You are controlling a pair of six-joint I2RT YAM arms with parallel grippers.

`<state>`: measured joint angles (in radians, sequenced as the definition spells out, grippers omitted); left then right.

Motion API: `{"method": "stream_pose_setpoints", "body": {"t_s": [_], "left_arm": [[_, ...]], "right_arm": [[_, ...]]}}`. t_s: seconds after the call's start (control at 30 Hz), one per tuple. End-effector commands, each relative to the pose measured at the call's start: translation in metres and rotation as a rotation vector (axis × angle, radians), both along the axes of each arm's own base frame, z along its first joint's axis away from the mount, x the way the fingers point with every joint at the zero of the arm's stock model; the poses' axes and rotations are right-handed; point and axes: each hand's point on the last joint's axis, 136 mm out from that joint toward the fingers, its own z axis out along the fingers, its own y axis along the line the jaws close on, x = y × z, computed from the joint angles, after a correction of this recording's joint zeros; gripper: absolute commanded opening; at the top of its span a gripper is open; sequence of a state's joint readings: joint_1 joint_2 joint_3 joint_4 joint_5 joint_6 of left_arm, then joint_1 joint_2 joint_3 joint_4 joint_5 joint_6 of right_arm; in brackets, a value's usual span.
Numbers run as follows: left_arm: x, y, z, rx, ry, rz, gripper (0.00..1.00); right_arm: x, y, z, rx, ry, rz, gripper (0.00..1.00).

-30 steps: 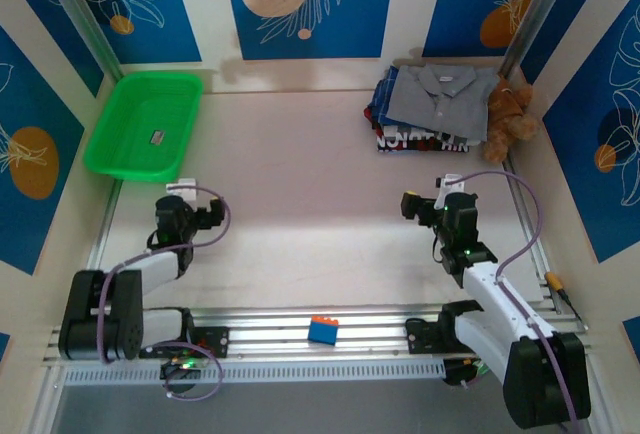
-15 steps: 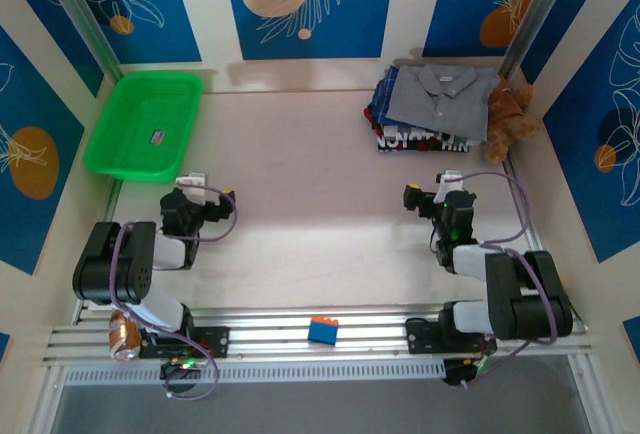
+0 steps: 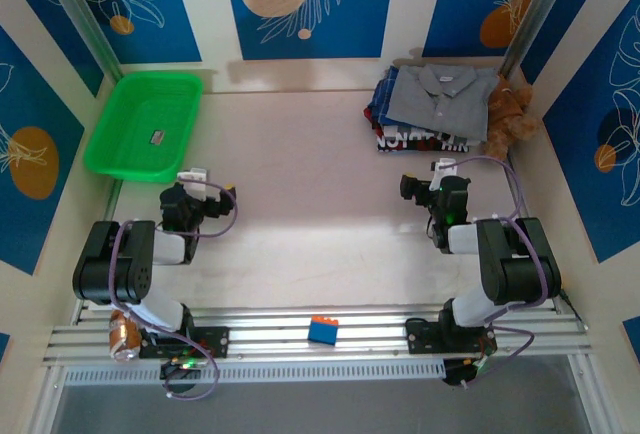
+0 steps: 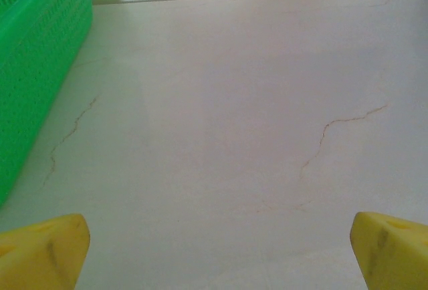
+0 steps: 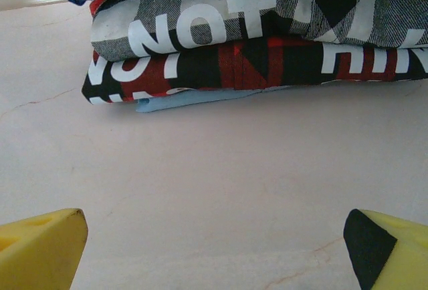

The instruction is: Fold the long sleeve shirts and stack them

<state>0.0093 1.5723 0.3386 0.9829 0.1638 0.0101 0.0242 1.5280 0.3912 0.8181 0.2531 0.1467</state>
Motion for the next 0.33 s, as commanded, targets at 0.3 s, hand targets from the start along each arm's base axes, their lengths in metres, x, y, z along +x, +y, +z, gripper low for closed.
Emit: {"method": "stream_pose_setpoints", "body": {"t_s": [0.3], "left_arm": [[0.0041,0.0,0.0073,0.012,-0.022,-0.004,1.0]], "right_arm": [[0.004,0.0102,0.0096,0.009,-0.028,0.084,0.99]]}}
